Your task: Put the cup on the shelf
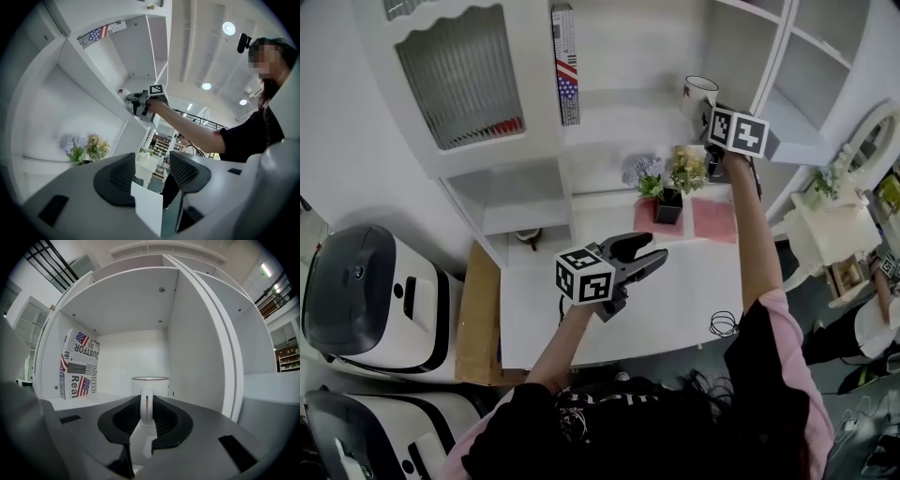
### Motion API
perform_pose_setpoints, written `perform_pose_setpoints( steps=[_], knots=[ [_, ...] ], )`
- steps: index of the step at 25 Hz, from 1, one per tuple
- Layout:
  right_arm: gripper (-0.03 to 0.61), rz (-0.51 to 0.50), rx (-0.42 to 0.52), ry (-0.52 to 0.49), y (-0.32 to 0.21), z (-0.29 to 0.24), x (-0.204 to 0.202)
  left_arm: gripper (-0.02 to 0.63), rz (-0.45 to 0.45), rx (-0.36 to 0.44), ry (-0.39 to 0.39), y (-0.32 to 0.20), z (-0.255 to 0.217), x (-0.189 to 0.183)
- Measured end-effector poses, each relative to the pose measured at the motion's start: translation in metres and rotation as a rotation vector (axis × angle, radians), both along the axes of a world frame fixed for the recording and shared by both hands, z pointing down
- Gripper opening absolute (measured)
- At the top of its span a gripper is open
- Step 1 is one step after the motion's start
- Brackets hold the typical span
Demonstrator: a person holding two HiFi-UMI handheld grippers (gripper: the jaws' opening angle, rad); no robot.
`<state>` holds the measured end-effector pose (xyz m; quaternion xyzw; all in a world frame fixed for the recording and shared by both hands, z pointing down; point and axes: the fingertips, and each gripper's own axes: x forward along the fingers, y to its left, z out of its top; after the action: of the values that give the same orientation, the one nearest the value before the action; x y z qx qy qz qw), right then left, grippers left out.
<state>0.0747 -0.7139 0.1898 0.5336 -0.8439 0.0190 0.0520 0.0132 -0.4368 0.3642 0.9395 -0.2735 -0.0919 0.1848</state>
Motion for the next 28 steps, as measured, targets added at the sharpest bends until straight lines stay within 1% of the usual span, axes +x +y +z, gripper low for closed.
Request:
perform_pose_setpoints(
  steps=[4,7,9,12,15,19,25,28],
  knots=[
    [0.086,0.021,0.023,0.041,0.000,-0.001,-0.002,0.239,0.005,-0.005,-0.006,0.006,0.001,-0.002],
    [0.101,0.049,0.043,0.077,0.004,0.000,0.001,0.236,0.004,-0.004,-0.004,0.010,0.003,-0.005],
    [0.116,0.041,0.043,0.074,0.010,0.000,0.001,0.236,-0.001,-0.006,-0.004,0.014,0.006,-0.008],
    [0.121,0.032,0.056,0.059,0.025,-0.003,0.004,0.236,-0.002,-0.009,0.005,0.020,0.008,-0.012],
    [0.121,0.020,0.068,0.029,0.046,-0.004,0.006,0.236,0.002,-0.016,0.012,0.027,0.010,-0.015],
    [0.120,-0.028,0.081,-0.026,0.086,0.002,0.000,0.236,0.001,-0.018,0.015,0.038,0.013,-0.021],
    [0.120,-0.150,0.065,-0.104,0.161,0.030,-0.031,0.233,-0.005,0.004,0.035,0.057,0.012,-0.030],
    [0.120,-0.182,0.035,-0.154,0.200,0.053,-0.042,0.233,0.003,0.004,0.053,0.072,0.015,-0.034]
  ],
)
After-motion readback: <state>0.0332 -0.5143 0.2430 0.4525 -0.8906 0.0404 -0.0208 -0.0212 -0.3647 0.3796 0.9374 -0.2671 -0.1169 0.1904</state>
